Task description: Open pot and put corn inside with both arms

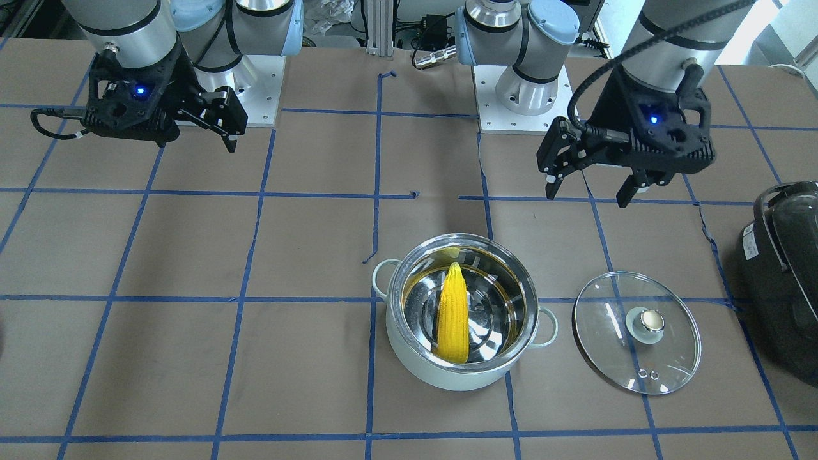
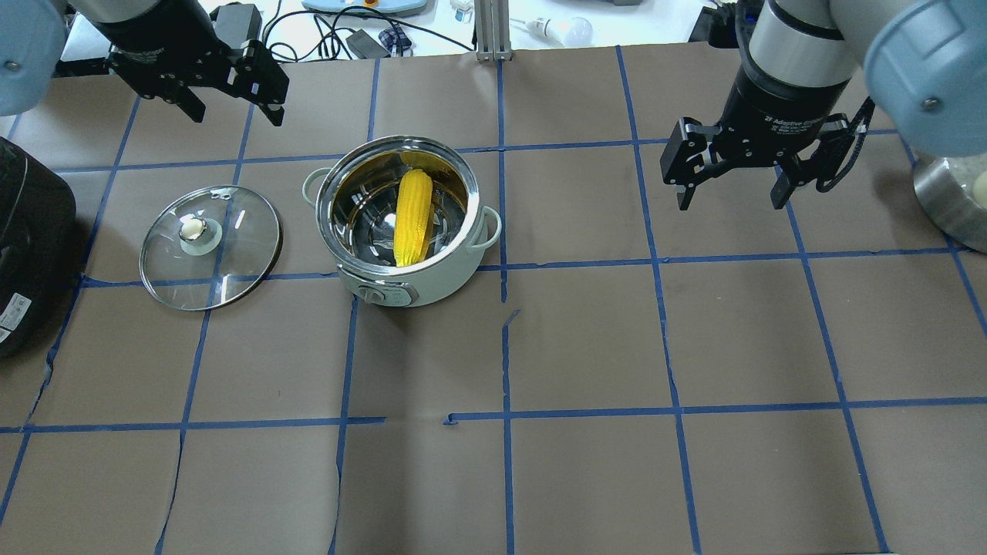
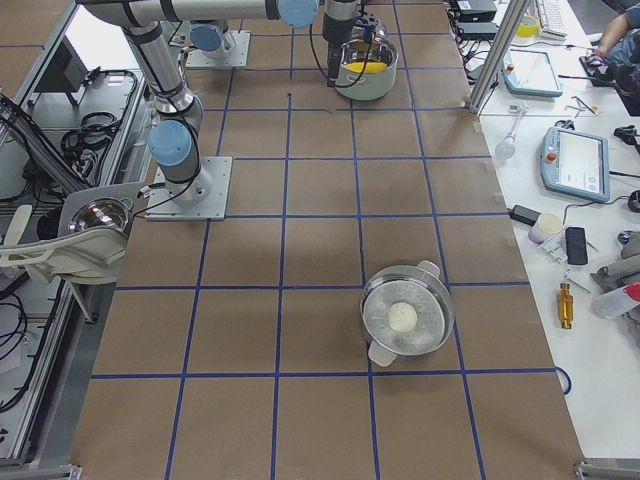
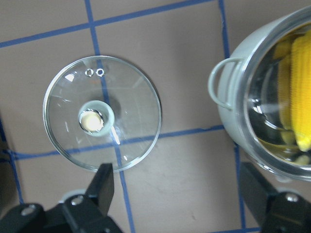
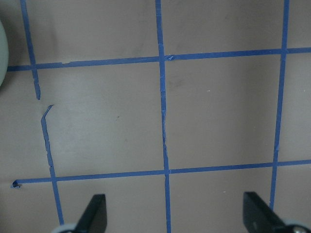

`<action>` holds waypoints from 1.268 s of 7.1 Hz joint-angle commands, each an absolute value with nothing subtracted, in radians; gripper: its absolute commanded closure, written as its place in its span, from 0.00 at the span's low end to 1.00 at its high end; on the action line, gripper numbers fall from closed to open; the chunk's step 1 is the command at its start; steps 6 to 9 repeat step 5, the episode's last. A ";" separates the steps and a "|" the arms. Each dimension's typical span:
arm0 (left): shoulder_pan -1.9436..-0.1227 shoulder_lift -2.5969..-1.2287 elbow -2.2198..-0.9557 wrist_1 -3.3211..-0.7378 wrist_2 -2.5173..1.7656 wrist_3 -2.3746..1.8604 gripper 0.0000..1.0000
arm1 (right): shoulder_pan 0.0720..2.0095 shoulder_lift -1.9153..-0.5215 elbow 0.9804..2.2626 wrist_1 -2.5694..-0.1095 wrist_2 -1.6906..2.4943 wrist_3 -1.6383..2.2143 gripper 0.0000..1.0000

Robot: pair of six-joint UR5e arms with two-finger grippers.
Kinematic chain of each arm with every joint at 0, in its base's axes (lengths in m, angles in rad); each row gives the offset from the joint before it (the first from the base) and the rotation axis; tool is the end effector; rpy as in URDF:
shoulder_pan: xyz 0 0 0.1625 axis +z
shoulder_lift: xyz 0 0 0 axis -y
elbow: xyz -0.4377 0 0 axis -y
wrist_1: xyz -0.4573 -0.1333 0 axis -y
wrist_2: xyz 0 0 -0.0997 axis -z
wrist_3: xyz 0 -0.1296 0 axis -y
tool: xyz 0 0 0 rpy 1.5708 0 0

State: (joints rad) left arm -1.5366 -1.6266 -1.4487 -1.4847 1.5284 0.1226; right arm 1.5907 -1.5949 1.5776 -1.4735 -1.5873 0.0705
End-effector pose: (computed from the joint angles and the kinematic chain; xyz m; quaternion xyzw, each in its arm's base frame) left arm -0.1182 -0.6033 0.5170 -0.0457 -0.9958 0.0775 0.0151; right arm 0.1418 -0.5330 0.4708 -0.0249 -0.9989 -0.0396 0.0100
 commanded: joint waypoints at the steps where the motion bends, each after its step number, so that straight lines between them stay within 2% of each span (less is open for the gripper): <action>1: -1.546 -1.597 -1.478 -1.503 1.509 0.086 0.00 | 1.592 -1.598 1.577 -1.470 -1.586 0.064 0.00; 9: -1.546 -1.549 -1.525 -1.512 1.542 0.081 0.00 | 1.592 -1.598 1.577 -1.479 -1.585 0.064 0.00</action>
